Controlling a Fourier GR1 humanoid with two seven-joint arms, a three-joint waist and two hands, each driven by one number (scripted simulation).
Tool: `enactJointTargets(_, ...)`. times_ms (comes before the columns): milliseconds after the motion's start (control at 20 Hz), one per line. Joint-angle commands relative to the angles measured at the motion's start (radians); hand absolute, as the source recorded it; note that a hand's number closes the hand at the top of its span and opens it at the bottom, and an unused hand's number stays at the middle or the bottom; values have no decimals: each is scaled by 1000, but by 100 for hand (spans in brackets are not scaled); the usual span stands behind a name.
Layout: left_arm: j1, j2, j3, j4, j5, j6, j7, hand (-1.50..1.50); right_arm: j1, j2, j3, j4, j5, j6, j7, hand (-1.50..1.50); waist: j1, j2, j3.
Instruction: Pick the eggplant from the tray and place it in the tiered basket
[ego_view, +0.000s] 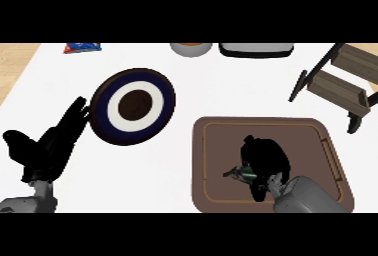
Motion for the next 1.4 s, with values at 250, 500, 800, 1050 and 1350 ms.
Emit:
enactJointTargets(250,13,3,53,26,5,10,-4,0,51,-362,-292,-125,28,-133,-200,150,-78,5,14)
enactJointTargets(500,74,17,96,19,12,29,-9,0,59,-541,-609,-51,-70,-248,-313,150,-145,-14,21)
enactJointTargets(800,105,-5,81,1,14,26,-23,0,2,-608,-979,33,-342,-326,-558,150,-134,-16,22)
enactJointTargets(1050,95,4,54,-33,4,1,-20,0,4,-730,-1242,193,-549,-195,-780,150,-86,-1,17)
enactJointTargets(1350,24,-11,37,28,-9,-22,-51,0,-8,-934,-1374,405,-656,76,-871,150,-18,15,11)
